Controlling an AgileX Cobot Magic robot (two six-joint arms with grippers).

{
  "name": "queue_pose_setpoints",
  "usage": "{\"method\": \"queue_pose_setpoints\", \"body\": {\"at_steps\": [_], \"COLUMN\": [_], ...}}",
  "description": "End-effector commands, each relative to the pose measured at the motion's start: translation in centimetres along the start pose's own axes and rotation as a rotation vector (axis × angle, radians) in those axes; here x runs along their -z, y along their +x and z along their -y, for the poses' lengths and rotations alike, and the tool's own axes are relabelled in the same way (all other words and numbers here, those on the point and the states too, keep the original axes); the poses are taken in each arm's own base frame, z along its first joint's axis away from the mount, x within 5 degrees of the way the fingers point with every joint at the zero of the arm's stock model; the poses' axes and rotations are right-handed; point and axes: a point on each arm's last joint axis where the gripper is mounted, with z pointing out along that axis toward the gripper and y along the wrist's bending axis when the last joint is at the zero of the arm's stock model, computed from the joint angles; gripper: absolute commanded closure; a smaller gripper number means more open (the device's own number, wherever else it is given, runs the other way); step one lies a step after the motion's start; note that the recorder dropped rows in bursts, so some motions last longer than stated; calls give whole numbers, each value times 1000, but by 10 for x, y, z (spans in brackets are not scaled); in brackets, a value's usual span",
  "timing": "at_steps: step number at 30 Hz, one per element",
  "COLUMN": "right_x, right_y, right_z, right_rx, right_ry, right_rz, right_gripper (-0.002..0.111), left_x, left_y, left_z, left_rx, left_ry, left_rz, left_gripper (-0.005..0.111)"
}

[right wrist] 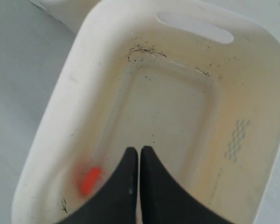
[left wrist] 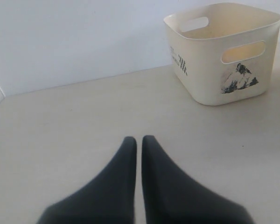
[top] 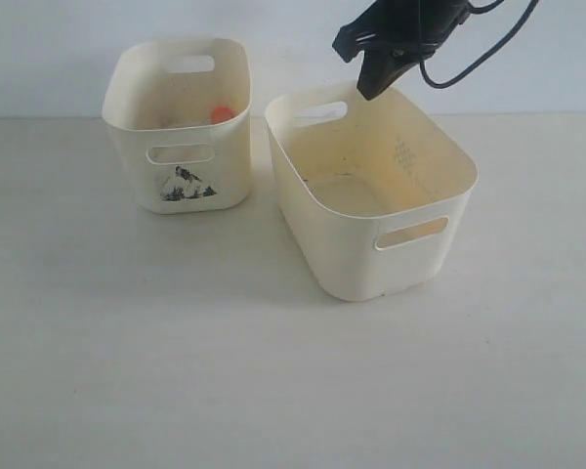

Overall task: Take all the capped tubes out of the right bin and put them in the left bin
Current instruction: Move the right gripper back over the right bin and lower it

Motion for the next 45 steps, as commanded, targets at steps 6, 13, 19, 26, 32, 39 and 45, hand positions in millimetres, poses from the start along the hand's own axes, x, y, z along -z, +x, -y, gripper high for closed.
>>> {"method": "queue_pose_setpoints", "body": {"at_steps": [6,13,19,26,32,39,45], "right_x": [-30,-45,-47,-48,-47,-41,-36], "right_y": [1,5,2,1,2,2,6], "right_z": [9,0,-11,-11,-8,5,16], "right_rx": [-157,-122,-127,-135,-180,-295,-185], "right_ry": [-24,182,234,234,197,-19,-63], "right_rz": [-33,-161,-170,-165,-150,-62,-54], "right_gripper": [107,109,109,109,109,109,109], "left_x": [0,0,0,0,0,0,0], "left_y": [-2,-2,-2,-2,-2,-2,-2], "left_z": [0,0,0,0,0,0,0], "left_rx": [17,17,17,17,17,17,17], "left_ry": [2,2,2,2,2,2,2], "left_rz": [12,12,12,12,12,12,12], "left_gripper": [102,102,102,102,102,102,102]}}
